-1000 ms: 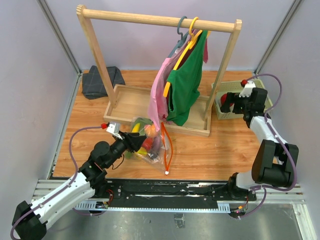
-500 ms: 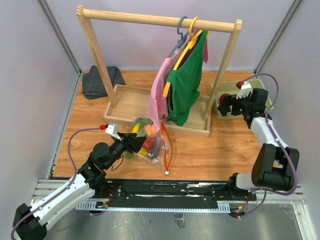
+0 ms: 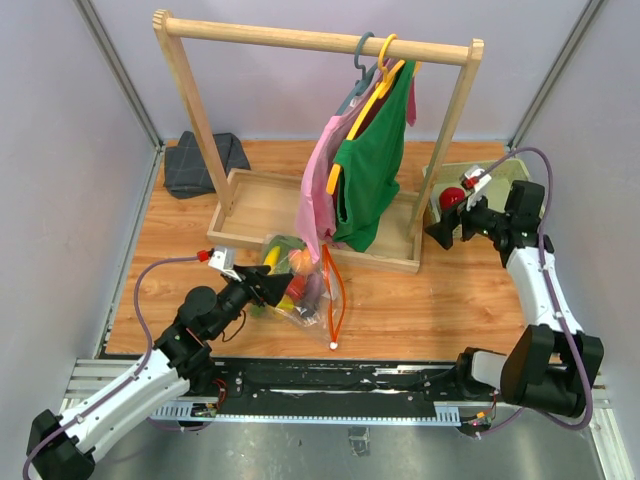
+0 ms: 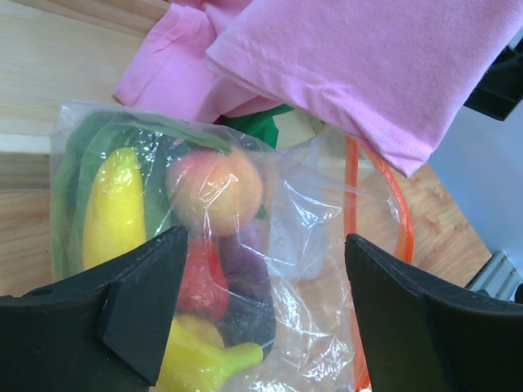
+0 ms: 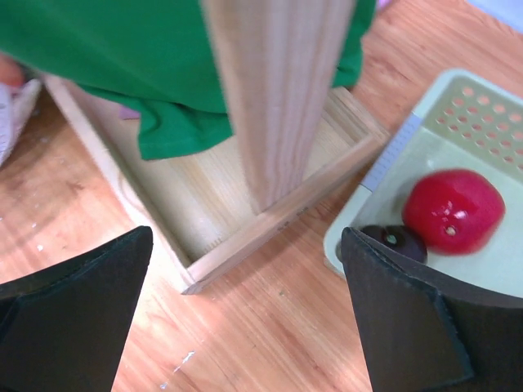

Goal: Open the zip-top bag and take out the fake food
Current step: Place the fake fruit in the bin, then pick up the fake vegetable from the zipper food storage bag.

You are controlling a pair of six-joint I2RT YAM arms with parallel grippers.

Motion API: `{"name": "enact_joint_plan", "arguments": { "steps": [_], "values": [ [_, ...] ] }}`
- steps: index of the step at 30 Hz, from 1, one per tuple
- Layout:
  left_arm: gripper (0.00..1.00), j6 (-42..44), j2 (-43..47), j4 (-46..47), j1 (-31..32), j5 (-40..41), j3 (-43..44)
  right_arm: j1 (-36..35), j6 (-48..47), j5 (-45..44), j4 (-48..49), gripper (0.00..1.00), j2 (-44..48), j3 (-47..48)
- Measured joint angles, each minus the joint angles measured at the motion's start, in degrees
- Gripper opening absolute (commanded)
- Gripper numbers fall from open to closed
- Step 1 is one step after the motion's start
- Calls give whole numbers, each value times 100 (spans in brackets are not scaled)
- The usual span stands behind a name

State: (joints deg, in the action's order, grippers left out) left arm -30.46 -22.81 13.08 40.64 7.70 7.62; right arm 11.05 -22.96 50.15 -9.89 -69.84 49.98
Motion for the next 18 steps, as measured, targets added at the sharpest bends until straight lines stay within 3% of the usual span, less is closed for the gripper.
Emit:
{"name": "enact_joint_plan", "arguments": {
  "steps": [6, 12, 18],
  "values": [
    [82, -2, -153, -160, 0, 28, 20, -2, -1248, 1207, -903, 99, 295, 33],
    [81, 9, -446, -752, 0, 114, 459, -2, -4068, 2520, -3075, 99, 319, 284],
    [82, 0, -483, -903, 0, 116, 695, -2, -6384, 3003, -4942, 98, 229, 490]
  ]
}}
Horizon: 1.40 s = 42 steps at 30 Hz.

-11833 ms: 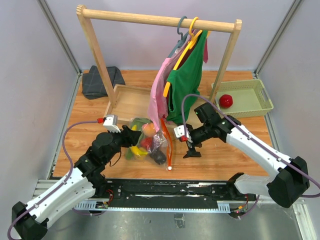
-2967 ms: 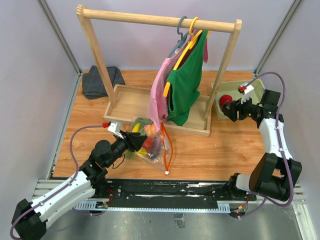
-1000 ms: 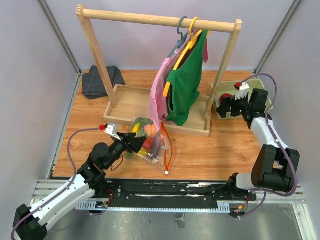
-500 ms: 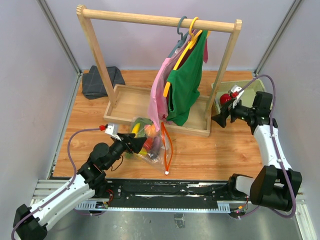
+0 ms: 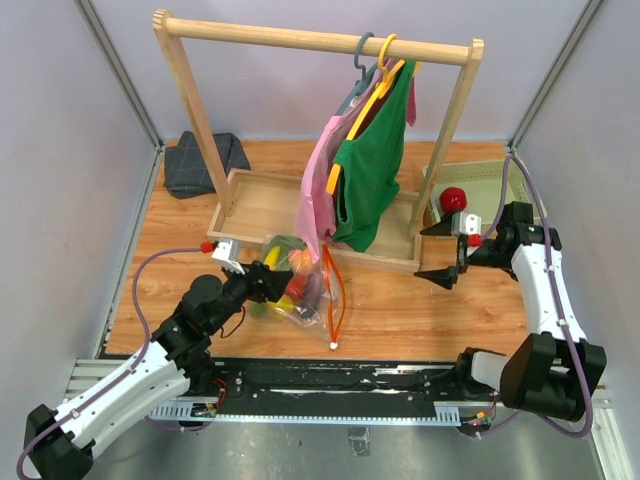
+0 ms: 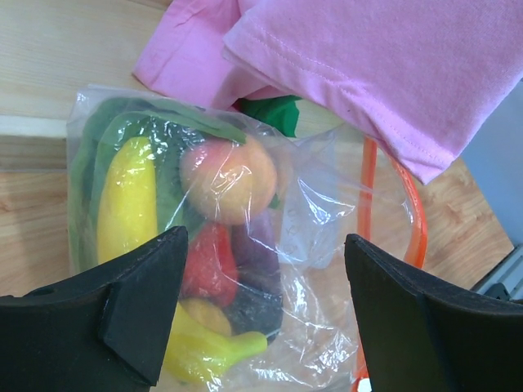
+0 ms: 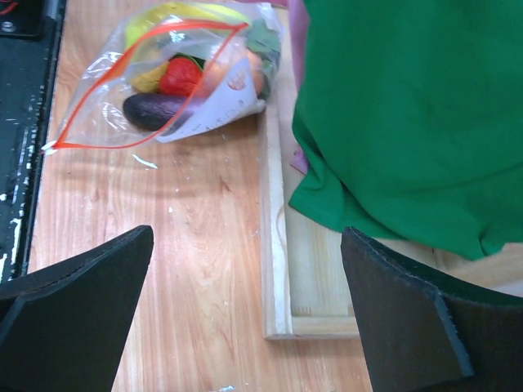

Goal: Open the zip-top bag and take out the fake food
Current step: Pick up the fake vegetable from the zipper food storage bag.

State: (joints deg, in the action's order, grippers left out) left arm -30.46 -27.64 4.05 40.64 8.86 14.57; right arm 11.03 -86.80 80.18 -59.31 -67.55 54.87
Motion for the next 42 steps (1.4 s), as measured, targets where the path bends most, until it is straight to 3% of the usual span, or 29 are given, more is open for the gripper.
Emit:
{"name": "enact_joint_plan", "arguments": {
  "steps": [2, 7, 15, 27, 35, 42],
  "values": [
    [83, -4, 0, -15, 0, -20, 0, 0, -555, 101, -518, 98, -92, 76],
    [98, -129, -2, -39, 0, -127, 0, -26, -2098, 186, -1971, 99, -531, 363],
    [99, -319, -201, -177, 0, -232, 35, -789, -2885, -72, -2697, 98, -717, 509],
    [96, -409, -269, -297, -2, -166, 177, -2828, -326, -1648, -170, 99, 120, 251],
    [96, -433, -258, -341, -7, -120, 223, -4524, 531, -2634, 944, 99, -39, 61],
    [96, -455, -245, -334, -76, -127, 225, -5132, 949, -2924, 1567, 99, -146, 42]
  ]
}}
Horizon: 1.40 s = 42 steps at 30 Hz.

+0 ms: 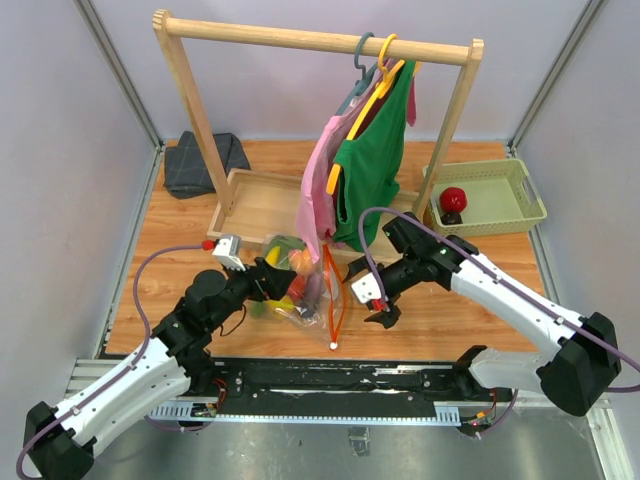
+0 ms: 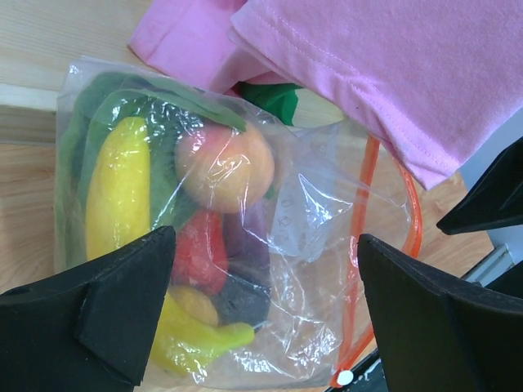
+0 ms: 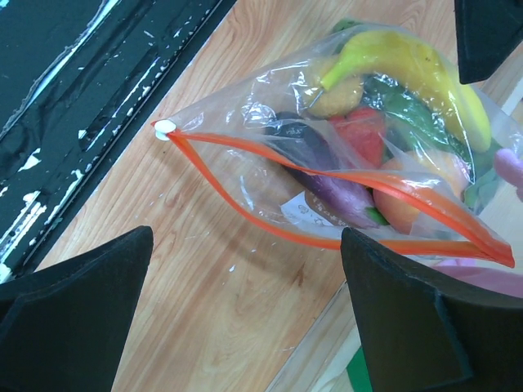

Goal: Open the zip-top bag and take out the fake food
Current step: Pick up the fake vegetable from the zipper food storage bag.

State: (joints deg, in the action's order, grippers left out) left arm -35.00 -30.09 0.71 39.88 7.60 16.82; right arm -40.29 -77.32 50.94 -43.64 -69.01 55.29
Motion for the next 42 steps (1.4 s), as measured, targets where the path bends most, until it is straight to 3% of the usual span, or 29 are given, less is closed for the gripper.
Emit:
{"name": "enact_joint_plan", "arguments": {
  "steps": [8, 13, 19, 22, 30, 35, 42],
  "values": [
    [94, -149, 13, 140, -101, -122, -94, -149, 372, -109, 555, 99, 24, -400],
    [87, -254, -15, 144, -216, -205, -227, -157, 636, -201, 826, 99, 57, -501],
    [68, -282, -55, -2, -350, -229, -229, -308, 1080, -302, 1276, 88, 15, -553],
    [64, -262, -37, -153, -363, -186, -229, -437, 1325, -382, 1547, 79, -92, -597],
    [69, -243, -22, -470, -376, 76, -227, -476, 1985, -608, 2142, 59, -391, -640],
    [74, -177, -216, -555, -376, 267, -151, -623, 2234, -640, 2369, 50, -538, -640],
    [75, -72, -315, -710, -376, 505, -22, -739, 2553, -734, 2625, 41, -785, -640]
  ]
}}
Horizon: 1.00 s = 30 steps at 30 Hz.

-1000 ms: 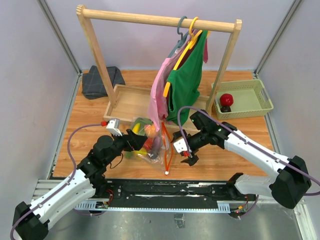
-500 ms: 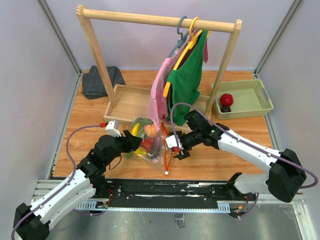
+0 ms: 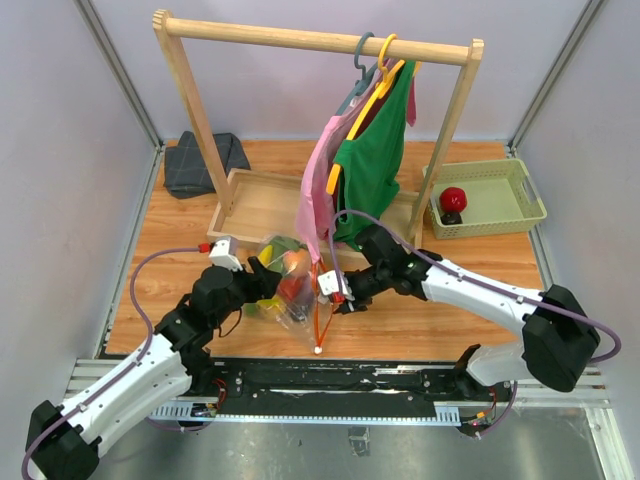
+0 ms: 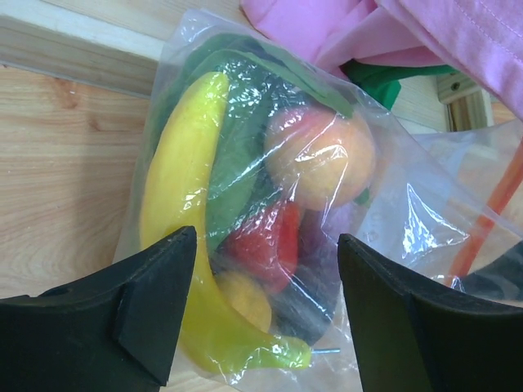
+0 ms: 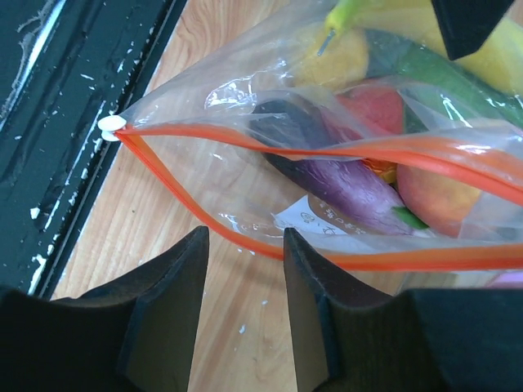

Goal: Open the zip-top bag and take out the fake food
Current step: Pick up the fake vegetable from the zipper food storage bag.

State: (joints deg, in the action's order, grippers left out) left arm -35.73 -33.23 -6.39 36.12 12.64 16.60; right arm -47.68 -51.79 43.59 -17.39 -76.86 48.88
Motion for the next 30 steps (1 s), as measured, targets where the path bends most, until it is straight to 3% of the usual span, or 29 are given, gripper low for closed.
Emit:
{"name": "enact_joint_plan", "arguments": {
  "steps": [8, 23, 30],
  "values": [
    [73, 103, 195, -208, 0, 273, 0, -160, 278, -9, 50, 32, -144, 26],
    [85, 205, 372, -308, -33, 417, -13, -372, 492, 7, -26, 32, -308, 221],
    [84, 201, 68, 7, -544, 20, -232, -382, 514, -291, 129, 32, -343, 221]
  ]
}}
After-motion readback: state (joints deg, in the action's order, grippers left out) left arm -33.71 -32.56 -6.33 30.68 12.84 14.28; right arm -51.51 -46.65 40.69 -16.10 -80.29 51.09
